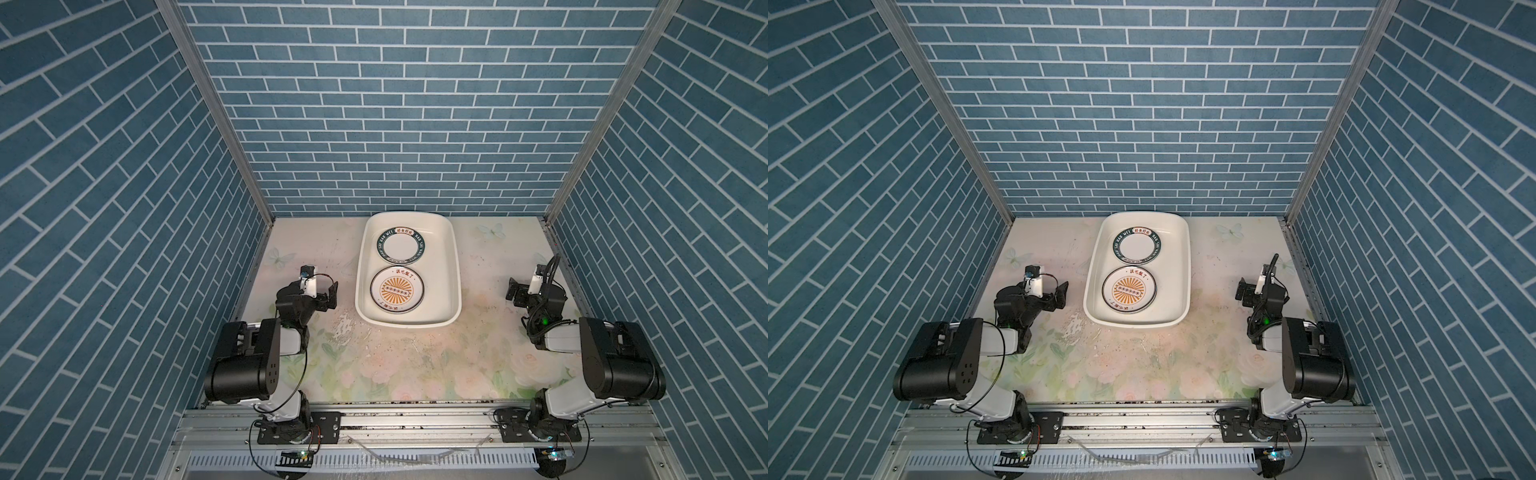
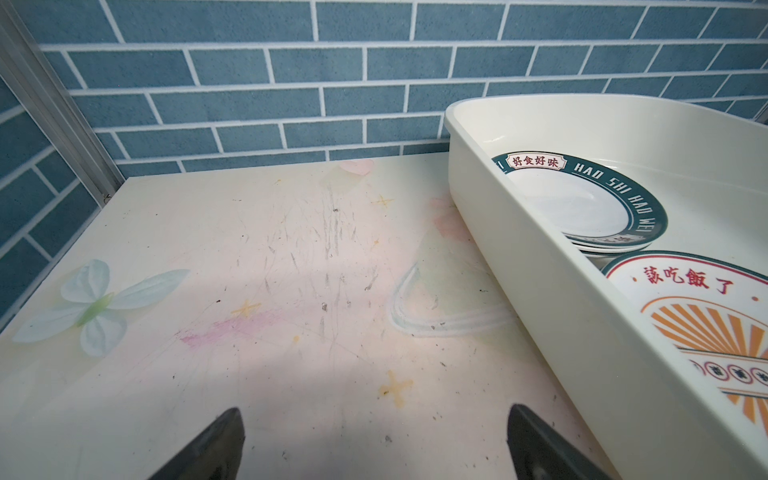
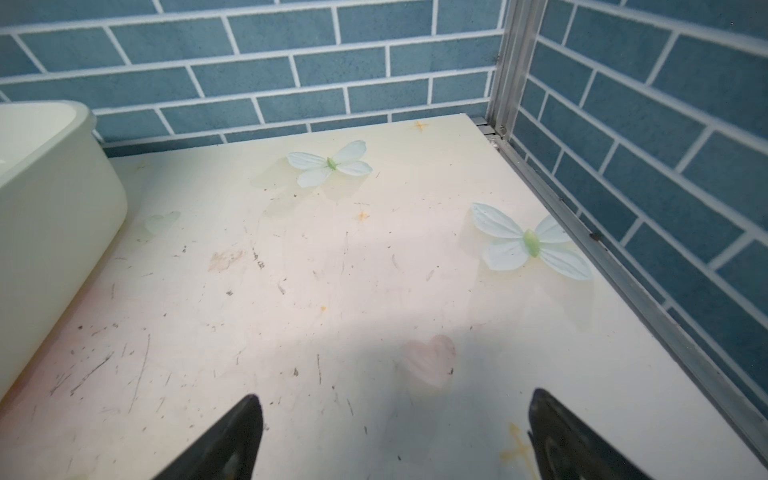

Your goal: Place the plates into the plastic bin on the countertop

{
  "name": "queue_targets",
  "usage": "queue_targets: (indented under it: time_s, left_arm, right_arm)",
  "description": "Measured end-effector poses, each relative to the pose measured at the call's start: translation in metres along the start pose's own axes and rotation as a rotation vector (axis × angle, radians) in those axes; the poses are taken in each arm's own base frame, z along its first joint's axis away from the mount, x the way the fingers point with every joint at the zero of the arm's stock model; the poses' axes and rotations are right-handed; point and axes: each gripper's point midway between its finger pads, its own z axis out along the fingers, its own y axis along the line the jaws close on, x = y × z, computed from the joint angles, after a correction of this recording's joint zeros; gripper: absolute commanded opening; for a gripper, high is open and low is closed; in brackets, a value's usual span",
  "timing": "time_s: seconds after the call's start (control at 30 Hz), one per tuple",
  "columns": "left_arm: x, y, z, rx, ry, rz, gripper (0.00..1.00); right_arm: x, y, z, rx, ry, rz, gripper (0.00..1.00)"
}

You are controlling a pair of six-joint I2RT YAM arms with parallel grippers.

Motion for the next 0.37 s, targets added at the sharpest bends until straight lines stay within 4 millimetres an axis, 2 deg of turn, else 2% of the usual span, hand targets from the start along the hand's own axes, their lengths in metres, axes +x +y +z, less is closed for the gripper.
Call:
queue_targets:
  time_s: [0.37]
  left_arm:
    - [0.0005, 0.0000, 0.0000, 0.000, 0.002, -0.001, 1.00]
  right_arm:
    - [0.0062, 0.0037, 0.0006, -0.037, 0.031, -0.009, 0.99]
